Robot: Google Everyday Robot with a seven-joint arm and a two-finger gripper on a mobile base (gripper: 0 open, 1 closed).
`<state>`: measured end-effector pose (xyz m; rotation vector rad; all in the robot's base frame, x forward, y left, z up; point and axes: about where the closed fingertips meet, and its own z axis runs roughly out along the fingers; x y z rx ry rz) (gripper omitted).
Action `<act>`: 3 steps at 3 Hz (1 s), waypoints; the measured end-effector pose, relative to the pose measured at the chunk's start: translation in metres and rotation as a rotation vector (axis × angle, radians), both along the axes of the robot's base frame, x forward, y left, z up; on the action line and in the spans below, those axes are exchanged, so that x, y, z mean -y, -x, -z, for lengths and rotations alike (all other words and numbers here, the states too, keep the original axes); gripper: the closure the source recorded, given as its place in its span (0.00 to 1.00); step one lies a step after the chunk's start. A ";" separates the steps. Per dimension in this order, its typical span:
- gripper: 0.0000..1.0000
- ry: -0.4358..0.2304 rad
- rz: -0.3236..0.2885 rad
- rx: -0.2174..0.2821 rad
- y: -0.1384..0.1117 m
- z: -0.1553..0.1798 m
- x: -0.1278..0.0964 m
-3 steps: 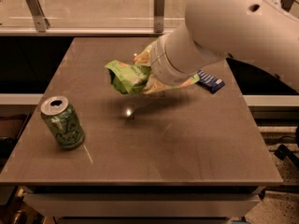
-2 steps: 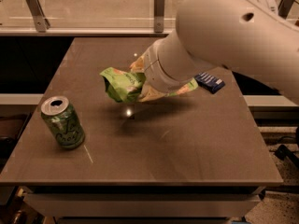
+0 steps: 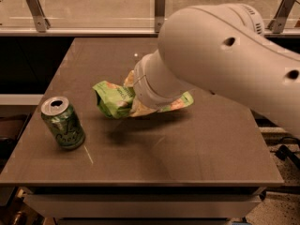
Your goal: Move green rice chip bag near green can
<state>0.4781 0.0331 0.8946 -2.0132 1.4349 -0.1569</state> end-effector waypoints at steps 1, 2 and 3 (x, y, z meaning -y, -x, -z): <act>1.00 -0.013 0.025 -0.022 0.011 0.013 -0.004; 0.82 -0.012 0.024 -0.021 0.011 0.012 -0.005; 0.59 -0.011 0.023 -0.018 0.012 0.011 -0.006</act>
Offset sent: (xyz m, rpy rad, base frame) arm -0.0096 0.0041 -0.0119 0.0118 0.0204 -0.0232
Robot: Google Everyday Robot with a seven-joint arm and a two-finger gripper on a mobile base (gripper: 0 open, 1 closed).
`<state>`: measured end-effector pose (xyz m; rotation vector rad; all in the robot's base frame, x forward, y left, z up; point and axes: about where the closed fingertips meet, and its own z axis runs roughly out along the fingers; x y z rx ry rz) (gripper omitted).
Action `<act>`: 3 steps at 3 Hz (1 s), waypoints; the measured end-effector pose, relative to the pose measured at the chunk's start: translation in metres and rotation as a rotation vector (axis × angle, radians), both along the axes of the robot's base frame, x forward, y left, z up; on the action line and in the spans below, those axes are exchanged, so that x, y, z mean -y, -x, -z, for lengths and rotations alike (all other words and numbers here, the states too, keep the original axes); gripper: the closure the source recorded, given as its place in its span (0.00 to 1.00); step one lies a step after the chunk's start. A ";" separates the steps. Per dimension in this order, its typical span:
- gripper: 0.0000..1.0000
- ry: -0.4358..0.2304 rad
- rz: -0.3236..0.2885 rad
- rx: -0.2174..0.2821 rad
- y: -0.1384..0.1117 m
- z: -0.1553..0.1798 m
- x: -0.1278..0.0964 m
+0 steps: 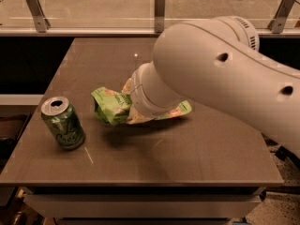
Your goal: Move green rice chip bag near green can
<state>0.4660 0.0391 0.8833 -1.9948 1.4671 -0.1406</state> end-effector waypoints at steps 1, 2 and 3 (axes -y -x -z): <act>0.35 0.001 -0.002 0.003 0.001 -0.001 -0.001; 0.13 0.001 -0.003 0.005 0.001 -0.002 -0.002; 0.00 0.002 -0.005 0.008 0.002 -0.004 -0.003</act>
Offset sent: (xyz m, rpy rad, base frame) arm -0.0006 0.0008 0.0011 -0.0005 -0.0024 0.0013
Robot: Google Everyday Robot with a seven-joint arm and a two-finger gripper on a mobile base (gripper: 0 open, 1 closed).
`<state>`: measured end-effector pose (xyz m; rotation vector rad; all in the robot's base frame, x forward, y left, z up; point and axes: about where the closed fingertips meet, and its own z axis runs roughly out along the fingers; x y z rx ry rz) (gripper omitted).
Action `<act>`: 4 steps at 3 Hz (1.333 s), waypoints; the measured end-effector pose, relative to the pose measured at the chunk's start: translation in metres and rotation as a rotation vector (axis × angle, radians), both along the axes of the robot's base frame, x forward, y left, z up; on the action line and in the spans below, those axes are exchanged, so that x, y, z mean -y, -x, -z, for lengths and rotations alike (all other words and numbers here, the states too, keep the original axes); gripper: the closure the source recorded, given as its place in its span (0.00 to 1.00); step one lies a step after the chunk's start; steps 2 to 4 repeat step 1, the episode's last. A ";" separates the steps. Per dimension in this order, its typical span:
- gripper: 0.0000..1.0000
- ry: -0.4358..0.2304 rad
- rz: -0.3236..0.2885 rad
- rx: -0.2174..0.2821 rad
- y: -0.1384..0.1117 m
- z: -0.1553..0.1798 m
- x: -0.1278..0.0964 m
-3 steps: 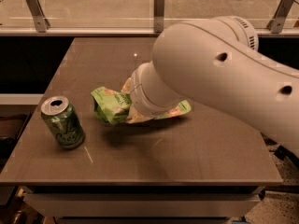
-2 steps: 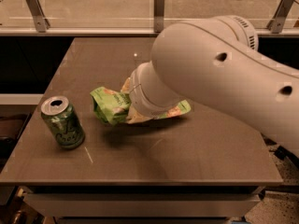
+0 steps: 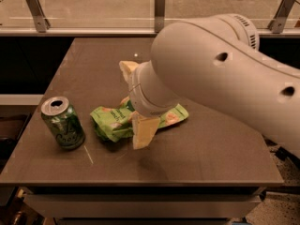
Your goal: Move green rice chip bag near green can
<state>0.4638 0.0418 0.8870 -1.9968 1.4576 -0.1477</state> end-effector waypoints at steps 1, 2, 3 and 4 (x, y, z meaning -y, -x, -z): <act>0.00 0.000 0.000 0.000 0.000 0.000 0.000; 0.00 0.000 0.000 0.000 0.000 0.000 0.000; 0.00 0.000 0.000 0.000 0.000 0.000 0.000; 0.00 0.000 0.000 0.000 0.000 0.000 0.000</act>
Offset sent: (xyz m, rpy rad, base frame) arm 0.0000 0.0000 0.0000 0.0000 0.0000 0.0000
